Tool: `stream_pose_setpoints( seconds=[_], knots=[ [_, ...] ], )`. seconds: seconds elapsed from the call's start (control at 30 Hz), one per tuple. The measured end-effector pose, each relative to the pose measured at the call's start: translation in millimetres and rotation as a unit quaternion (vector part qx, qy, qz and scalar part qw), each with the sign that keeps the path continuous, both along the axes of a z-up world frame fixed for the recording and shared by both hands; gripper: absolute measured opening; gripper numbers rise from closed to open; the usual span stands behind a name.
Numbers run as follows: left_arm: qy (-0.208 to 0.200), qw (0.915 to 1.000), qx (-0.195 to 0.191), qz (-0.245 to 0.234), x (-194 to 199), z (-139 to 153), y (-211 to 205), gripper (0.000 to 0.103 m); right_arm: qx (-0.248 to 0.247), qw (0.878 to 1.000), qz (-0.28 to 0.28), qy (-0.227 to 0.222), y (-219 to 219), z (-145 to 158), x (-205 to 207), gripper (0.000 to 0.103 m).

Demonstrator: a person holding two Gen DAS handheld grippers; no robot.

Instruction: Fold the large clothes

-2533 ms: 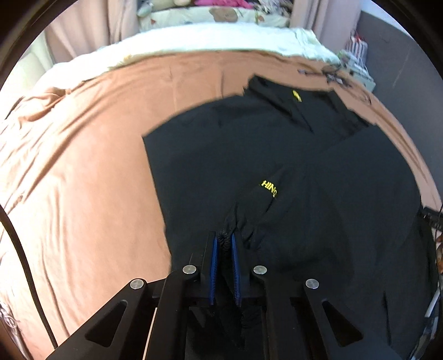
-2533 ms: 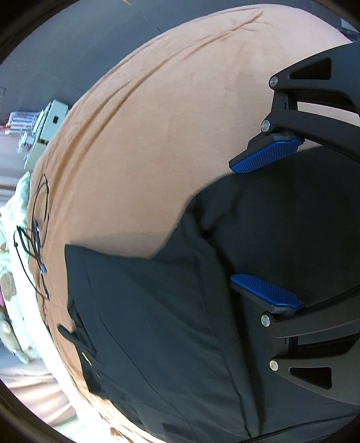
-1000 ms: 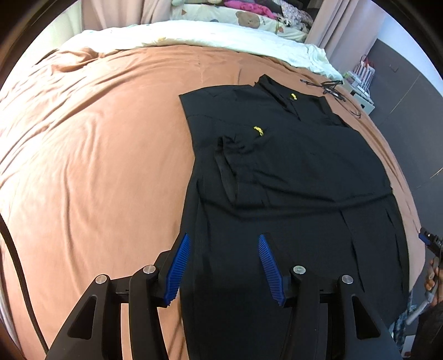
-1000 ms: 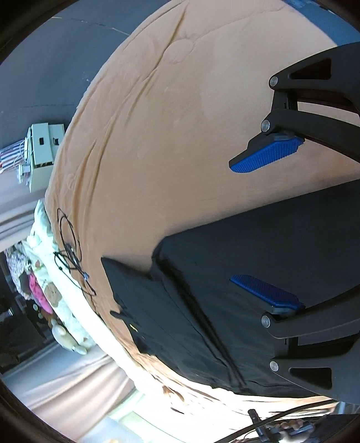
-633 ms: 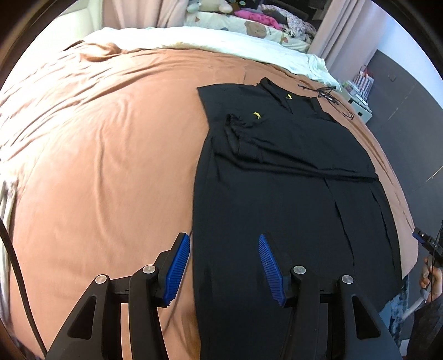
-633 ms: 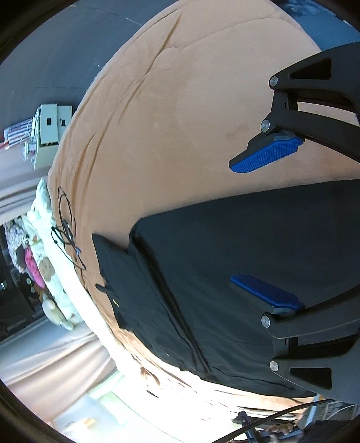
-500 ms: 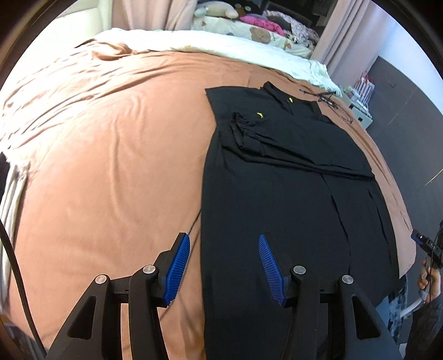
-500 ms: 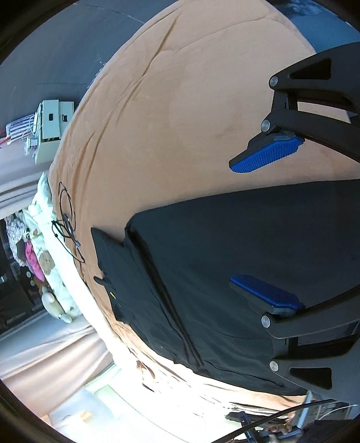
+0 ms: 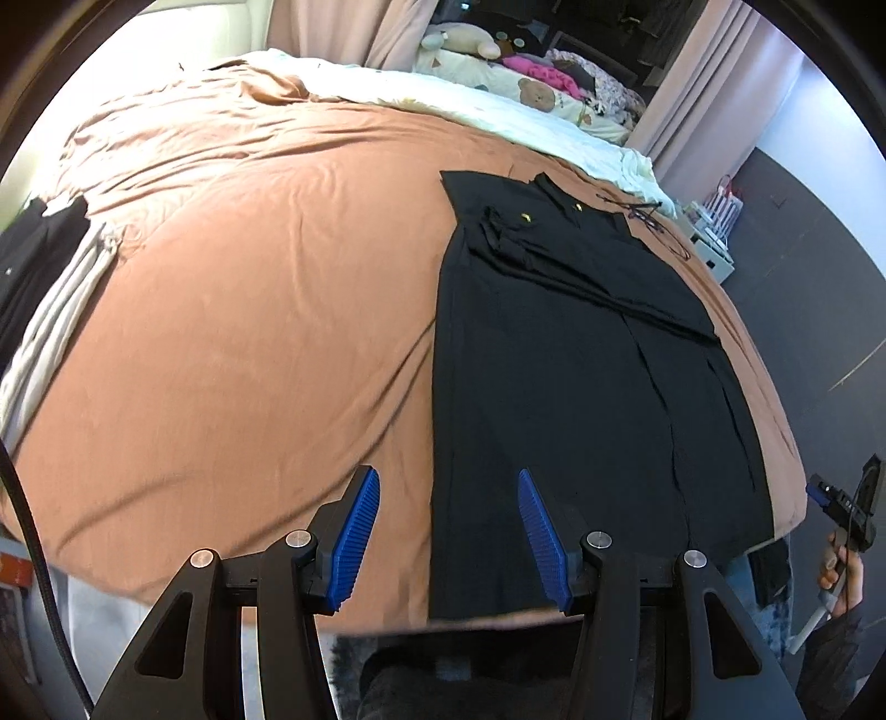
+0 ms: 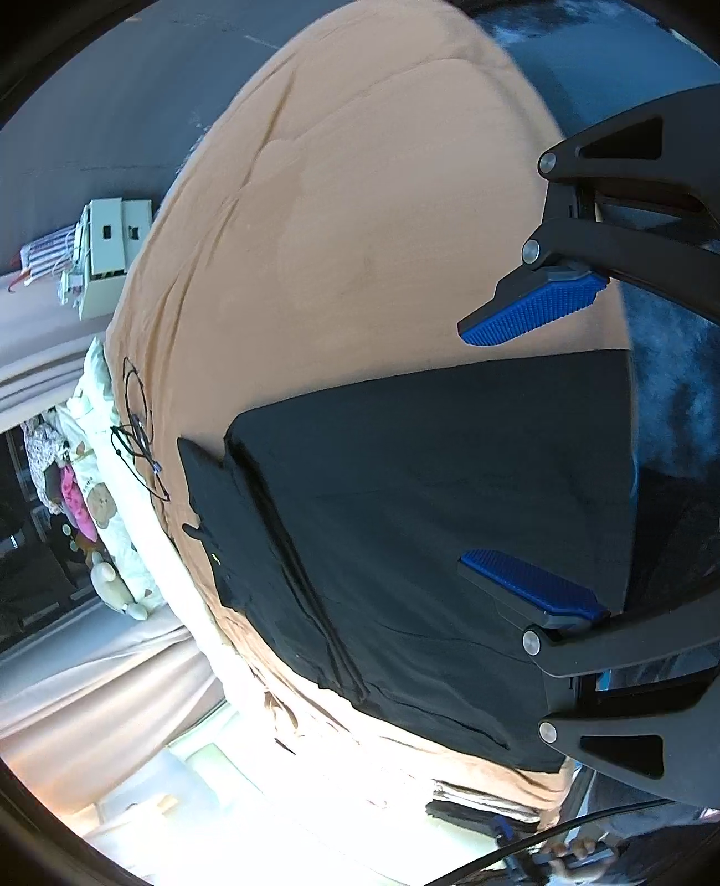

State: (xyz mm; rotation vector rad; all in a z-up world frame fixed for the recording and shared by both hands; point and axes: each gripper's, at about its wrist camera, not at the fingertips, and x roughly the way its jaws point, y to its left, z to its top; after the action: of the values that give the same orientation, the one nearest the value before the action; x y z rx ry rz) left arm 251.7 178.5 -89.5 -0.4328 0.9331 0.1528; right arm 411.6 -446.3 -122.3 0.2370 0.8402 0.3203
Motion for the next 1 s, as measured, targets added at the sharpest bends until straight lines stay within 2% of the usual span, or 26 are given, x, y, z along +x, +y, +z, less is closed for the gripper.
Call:
stream_pose_setpoints(
  seconds=[0.07,0.33,0.43,0.53,0.6,0.63,0.7,0.73,0.77,0.83,0.93,1.0],
  knots=[
    [-0.001,1.0000,0.003,-0.004,-13.6,-5.8,-4.5,0.054,0.002,1.000,-0.005,0.000,-4.0,-2.4,-10.4,0.075],
    [-0.008,0.9996,-0.027,-0.005,-55.1,-29.1,-15.3,0.054,-0.001,1.000,-0.016,-0.017,-7.2,2.7,-47.3,0.075],
    [-0.012,0.9992,-0.039,-0.002,-64.1,-35.1,-16.3,0.054,-0.010,1.000,-0.008,-0.023,-2.5,1.5,-49.2,0.075],
    [-0.014,0.9987,-0.050,0.005,-67.2,-40.5,-14.8,0.054,-0.004,1.000,-0.007,-0.010,-1.1,-10.9,-44.4,0.076],
    [-0.012,0.9984,-0.055,0.008,-65.0,-45.3,-14.5,0.057,-0.005,1.000,-0.010,-0.007,-2.2,-18.1,-41.9,0.080],
    [-0.012,0.9987,-0.049,0.006,-61.9,-46.6,-15.7,0.063,-0.010,1.000,-0.015,-0.006,-2.7,-21.1,-40.7,0.082],
    [-0.015,0.9994,-0.030,0.006,-58.2,-48.1,-18.1,0.083,-0.022,1.000,-0.022,0.001,-1.7,-27.8,-37.1,0.084],
    [-0.018,0.9994,-0.028,0.009,-55.6,-49.3,-18.1,0.093,-0.023,1.000,-0.021,0.002,0.3,-28.1,-35.7,0.088],
    [-0.021,0.9992,-0.032,0.009,-53.3,-49.9,-18.0,0.096,-0.028,0.999,-0.020,0.001,1.9,-29.8,-33.5,0.091],
    [-0.021,0.9990,-0.040,0.005,-44.0,-52.2,-17.4,0.096,-0.036,0.999,-0.021,0.000,3.4,-28.9,-29.3,0.103],
    [-0.011,0.9996,-0.025,0.001,-29.1,-55.9,-16.9,0.096,-0.036,0.999,-0.024,0.000,5.3,-27.3,-22.1,0.103],
    [-0.006,0.9995,-0.030,-0.001,-20.4,-60.4,-15.8,0.096,-0.030,0.999,-0.020,-0.001,7.6,-27.4,-17.9,0.103]
  ],
)
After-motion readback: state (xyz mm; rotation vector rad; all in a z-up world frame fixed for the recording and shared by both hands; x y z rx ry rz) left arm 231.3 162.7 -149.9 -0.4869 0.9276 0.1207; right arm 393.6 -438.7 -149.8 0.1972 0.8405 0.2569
